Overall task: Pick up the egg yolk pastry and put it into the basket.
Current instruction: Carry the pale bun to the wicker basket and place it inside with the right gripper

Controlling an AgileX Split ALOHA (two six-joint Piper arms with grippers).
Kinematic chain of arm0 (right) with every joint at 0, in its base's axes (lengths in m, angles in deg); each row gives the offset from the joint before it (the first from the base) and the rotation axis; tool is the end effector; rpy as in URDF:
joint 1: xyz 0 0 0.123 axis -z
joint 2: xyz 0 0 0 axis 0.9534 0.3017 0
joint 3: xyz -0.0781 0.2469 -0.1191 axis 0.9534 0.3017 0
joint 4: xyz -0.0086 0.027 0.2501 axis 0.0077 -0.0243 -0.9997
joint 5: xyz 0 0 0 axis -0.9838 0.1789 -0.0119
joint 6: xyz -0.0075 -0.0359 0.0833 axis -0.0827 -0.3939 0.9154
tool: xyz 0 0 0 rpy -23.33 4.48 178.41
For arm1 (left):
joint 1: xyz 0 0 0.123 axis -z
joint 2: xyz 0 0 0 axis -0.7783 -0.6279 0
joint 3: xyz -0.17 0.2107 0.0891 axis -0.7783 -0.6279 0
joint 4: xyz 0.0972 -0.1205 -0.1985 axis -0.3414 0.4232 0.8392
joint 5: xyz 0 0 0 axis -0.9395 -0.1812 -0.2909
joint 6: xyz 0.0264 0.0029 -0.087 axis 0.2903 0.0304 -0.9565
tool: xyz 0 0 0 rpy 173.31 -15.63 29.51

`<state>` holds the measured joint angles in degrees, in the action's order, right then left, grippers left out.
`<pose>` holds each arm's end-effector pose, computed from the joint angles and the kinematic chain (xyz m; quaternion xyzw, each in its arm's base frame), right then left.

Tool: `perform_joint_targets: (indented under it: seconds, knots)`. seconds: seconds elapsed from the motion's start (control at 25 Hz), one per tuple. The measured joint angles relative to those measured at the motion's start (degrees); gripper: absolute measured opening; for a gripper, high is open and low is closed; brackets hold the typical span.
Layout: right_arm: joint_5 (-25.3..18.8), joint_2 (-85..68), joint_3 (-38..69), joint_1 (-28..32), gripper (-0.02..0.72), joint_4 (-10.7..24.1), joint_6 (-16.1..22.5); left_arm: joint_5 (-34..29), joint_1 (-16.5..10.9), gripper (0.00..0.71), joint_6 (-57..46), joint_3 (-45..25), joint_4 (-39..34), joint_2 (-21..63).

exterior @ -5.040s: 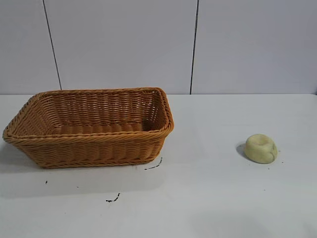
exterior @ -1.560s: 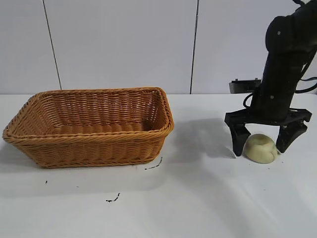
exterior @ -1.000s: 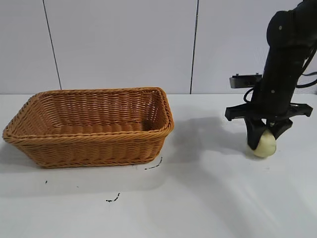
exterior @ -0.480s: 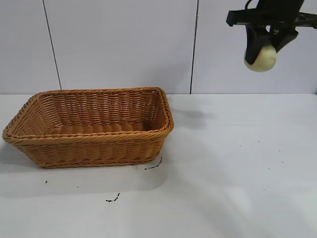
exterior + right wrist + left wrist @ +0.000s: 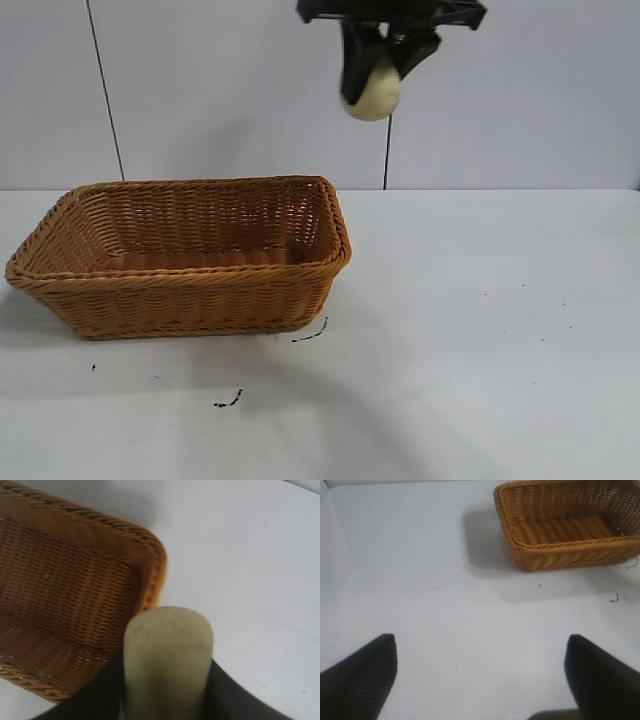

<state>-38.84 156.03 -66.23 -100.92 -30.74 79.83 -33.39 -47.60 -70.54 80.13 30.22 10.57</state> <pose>0.4205 0.2328 0.2858 -0.2391 0.9405 0.0814 0.2273 -0.0047 0.0032 0.2768 0.0371 0.8517 0.0096 0.5226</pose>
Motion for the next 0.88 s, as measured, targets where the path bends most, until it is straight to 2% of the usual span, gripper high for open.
perform_joint_targets:
  seconds: [0.2, 0.48, 0.72, 0.8, 0.88]
  knots:
    - [6.1, 6.3, -2.2, -6.4, 0.242, -0.7, 0.1, 0.0, 0.0, 0.693, 0.0, 0.0, 0.0, 0.0]
    - [14.9, 15.4, -2.2, -10.8, 0.241, -1.0, 0.7, 0.0, 0.0, 0.693, 0.0, 0.0, 0.0, 0.0]
    - [17.8, 19.2, -2.2, -11.2, 0.249, -1.3, 0.7, 0.0, 0.0, 0.693, 0.0, 0.0, 0.0, 0.0]
    - [18.5, 19.3, -2.2, -11.2, 0.278, -1.1, 0.7, 0.0, 0.0, 0.693, 0.0, 0.0, 0.0, 0.0]
    - [19.0, 19.1, -2.2, -11.2, 0.379, -1.1, 0.7, 0.0, 0.0, 0.693, 0.0, 0.0, 0.0, 0.0]
